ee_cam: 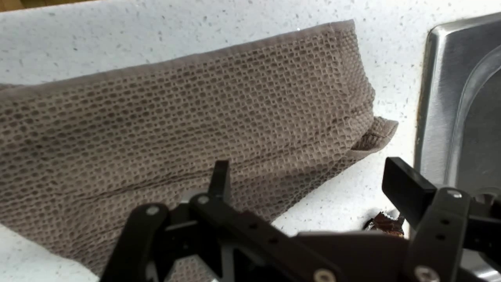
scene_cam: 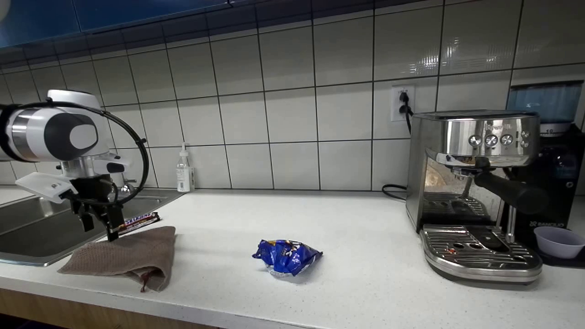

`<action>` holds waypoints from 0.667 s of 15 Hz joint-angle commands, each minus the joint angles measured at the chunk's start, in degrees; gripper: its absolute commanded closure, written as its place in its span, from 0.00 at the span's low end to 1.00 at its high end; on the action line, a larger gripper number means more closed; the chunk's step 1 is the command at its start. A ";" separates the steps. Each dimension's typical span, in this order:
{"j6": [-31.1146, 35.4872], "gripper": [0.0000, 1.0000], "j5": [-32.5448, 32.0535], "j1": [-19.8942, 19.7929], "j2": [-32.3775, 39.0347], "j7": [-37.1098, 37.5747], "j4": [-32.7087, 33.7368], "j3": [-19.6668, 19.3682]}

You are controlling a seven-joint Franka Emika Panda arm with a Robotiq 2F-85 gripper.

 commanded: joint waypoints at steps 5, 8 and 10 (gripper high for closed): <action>0.86 0.00 0.52 0.01 -0.22 0.23 0.34 -0.57; 1.91 0.00 1.02 -0.28 -0.79 0.29 0.11 -1.03; 2.47 0.00 1.27 -0.45 -1.18 0.04 -0.23 -1.32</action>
